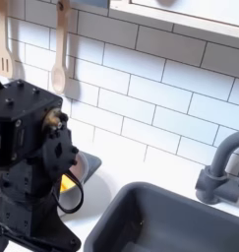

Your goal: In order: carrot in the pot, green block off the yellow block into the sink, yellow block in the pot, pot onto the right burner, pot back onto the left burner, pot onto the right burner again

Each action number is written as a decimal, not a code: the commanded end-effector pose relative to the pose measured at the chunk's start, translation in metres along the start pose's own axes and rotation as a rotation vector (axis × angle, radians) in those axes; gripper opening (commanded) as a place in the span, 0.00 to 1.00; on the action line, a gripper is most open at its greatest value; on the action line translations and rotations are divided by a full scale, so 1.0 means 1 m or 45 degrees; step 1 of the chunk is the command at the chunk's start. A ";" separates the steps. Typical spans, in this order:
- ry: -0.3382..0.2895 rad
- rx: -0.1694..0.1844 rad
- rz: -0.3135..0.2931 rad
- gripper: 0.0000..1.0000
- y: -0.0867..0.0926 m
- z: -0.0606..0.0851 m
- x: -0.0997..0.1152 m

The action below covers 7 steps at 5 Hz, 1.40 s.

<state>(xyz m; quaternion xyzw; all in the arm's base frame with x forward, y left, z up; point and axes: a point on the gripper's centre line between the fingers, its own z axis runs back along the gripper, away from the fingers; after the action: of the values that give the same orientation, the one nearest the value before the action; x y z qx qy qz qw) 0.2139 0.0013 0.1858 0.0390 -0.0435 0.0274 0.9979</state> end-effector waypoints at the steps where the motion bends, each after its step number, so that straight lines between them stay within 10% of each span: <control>1: 0.000 0.000 0.000 1.00 0.000 0.000 0.000; 2: -0.028 -0.031 0.123 1.00 0.007 0.003 0.005; 5: 0.047 -0.176 0.113 1.00 0.005 -0.002 -0.017; 7: 0.049 -0.188 0.022 1.00 0.000 -0.006 -0.026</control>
<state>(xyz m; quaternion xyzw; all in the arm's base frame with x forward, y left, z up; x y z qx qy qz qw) 0.1880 0.0031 0.1767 -0.0356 -0.0245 0.0400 0.9983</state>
